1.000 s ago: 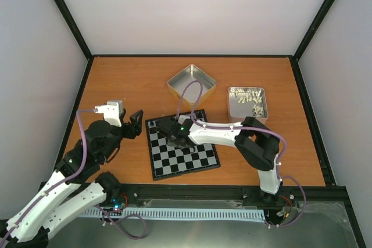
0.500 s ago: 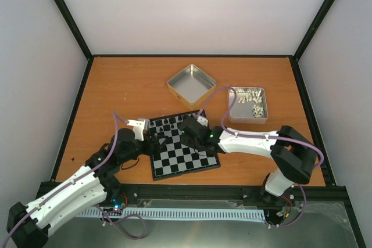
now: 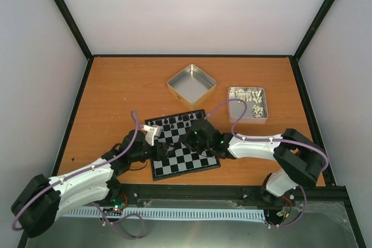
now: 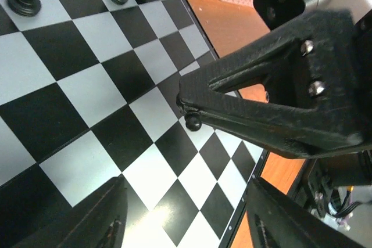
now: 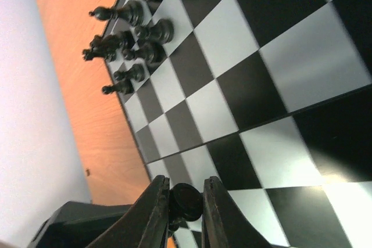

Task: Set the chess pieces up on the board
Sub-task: Place the chess piece on the chessboard.

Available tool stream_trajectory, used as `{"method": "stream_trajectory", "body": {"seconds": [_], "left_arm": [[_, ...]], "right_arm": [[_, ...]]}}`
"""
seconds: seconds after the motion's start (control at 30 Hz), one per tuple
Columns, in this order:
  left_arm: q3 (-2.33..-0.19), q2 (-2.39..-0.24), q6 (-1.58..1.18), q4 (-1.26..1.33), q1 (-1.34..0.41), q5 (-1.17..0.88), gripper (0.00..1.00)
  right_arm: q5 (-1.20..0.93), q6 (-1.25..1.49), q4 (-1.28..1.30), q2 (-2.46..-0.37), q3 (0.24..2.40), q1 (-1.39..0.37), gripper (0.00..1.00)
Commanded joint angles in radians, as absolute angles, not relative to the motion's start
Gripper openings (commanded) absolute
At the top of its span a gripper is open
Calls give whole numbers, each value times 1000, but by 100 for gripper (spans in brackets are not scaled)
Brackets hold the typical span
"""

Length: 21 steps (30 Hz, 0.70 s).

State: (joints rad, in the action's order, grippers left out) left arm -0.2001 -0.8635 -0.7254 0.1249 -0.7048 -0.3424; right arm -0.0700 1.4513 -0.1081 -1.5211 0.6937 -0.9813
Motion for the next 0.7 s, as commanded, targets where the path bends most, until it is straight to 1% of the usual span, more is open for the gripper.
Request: {"method": "stream_trajectory", "body": {"seconds": [0.0,0.17,0.3,0.47,0.67], "left_arm": [[-180,-910,-714,313,-700,-409,53],[-151,-933,-718,386,-701,-367,52],[-143,-939,-719,395,-701,-330,46],[-143,-968,-712,411,-701,-325,31],[-153,-999,-701,418,-701,-326,18]], "right_arm": [[-142,1532,-242,-1536,667,-976,16],[-212,1560,-313,-1583,663,-973,16],[-231,1566,-324,-1600,666,-973,15],[-242,1568,-325,-1613,671,-972,16],[-245,1572,-333,-1623,671,-973,16]]}}
